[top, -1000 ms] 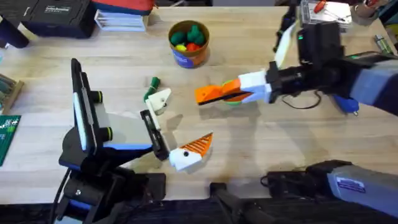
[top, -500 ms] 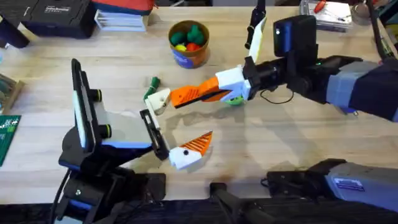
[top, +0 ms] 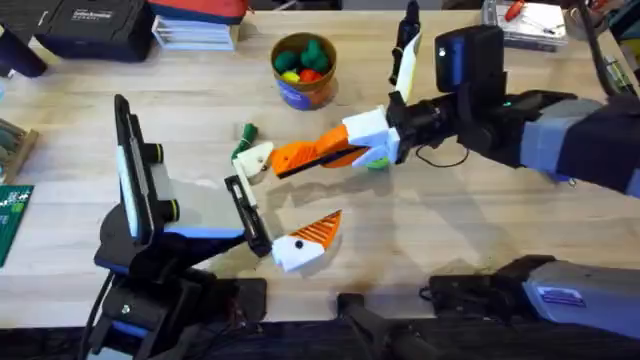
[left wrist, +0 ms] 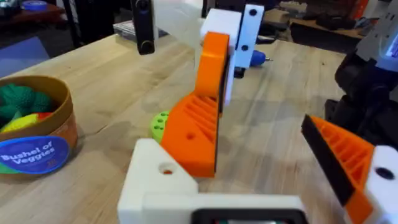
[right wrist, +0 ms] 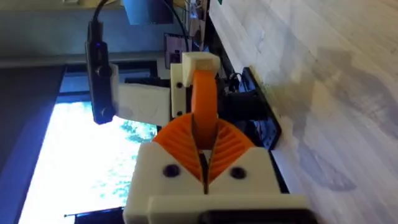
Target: Pick up the gripper from the table and insert it into the empty holder that is missing its gripper. Then pick up a screw, insert it into the mounting hole, and use the screwdriver to tighten it. Finally, clean up the table by picking up the vegetable and placing it into the bucket.
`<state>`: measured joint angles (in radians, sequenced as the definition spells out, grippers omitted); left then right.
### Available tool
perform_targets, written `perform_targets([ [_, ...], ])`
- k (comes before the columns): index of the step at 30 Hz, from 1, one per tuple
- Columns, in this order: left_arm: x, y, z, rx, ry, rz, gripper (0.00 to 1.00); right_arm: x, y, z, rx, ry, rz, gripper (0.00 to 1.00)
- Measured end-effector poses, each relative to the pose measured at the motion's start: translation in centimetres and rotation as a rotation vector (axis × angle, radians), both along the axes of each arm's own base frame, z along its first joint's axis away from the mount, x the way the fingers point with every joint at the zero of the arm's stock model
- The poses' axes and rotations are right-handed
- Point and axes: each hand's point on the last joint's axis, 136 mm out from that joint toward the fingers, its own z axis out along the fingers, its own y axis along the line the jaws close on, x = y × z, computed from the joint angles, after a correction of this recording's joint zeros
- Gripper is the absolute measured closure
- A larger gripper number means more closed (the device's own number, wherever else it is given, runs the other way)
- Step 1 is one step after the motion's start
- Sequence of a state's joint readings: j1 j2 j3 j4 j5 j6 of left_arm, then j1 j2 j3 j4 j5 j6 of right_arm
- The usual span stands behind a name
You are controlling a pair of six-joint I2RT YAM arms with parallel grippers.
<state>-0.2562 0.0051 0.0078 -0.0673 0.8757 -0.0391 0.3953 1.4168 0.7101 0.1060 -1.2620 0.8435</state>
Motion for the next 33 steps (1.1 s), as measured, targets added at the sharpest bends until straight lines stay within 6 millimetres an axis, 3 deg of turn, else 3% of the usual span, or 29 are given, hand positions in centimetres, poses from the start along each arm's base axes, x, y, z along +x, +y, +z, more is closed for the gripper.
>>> perform_targets([
  [19,0.2,0.1,-0.1,-0.010,0.026,0.012,0.015,1.0,1.6,-1.8,0.068,0.018,0.079,0.990],
  [33,2.3,1.5,-0.1,-0.015,0.034,0.152,0.015,1.6,4.0,-2.4,0.078,0.033,0.078,0.992],
])
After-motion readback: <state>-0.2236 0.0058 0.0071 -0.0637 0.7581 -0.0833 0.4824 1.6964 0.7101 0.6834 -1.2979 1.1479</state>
